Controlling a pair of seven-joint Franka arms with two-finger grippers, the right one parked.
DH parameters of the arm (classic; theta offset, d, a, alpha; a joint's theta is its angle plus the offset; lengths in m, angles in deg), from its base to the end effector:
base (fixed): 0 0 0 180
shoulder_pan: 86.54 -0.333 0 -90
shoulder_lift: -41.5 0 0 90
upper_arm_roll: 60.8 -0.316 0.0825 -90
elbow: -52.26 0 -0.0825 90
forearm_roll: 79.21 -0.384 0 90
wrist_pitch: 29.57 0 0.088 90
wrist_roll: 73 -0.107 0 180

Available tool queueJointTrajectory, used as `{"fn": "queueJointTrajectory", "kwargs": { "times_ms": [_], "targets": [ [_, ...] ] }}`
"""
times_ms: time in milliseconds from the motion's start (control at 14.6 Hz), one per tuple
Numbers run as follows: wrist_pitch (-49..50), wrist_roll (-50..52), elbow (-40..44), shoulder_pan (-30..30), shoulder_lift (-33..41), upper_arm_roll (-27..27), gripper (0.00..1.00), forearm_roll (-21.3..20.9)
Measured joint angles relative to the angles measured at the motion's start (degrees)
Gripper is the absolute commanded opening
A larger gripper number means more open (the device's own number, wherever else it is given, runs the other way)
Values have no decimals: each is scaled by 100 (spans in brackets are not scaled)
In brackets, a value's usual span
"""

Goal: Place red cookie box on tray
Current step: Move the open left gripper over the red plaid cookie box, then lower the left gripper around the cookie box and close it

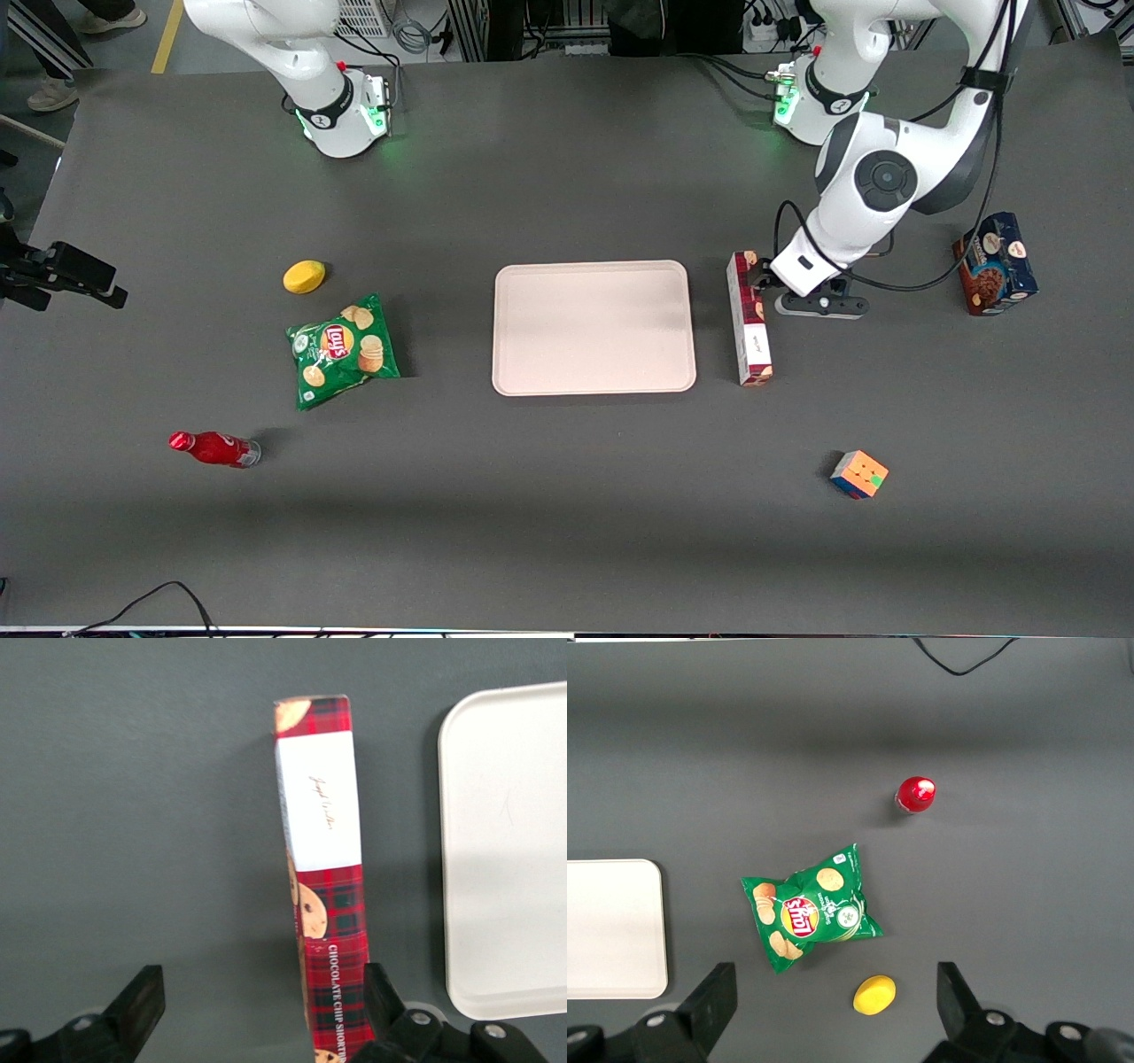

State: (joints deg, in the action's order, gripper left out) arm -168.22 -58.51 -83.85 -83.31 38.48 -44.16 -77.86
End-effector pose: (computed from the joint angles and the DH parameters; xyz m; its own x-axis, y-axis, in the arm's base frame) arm 0.4700 -0.1703 0.3012 0.9970 -0.0759 -0.0140 -0.0755 -0.9968 0.0279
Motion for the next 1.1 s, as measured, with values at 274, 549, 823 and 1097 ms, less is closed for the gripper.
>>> {"fn": "queueJointTrajectory", "kwargs": {
  "times_ms": [274,549,823,1097],
  "targets": [
    [-376,240,0,25,-233,426,100,-2],
    [-721,295,-1,48,-525,505,100,-123],
    [-868,295,0,47,-791,472,100,-322],
    [-1170,303,1,46,-1048,458,100,-439]
  ]
}}
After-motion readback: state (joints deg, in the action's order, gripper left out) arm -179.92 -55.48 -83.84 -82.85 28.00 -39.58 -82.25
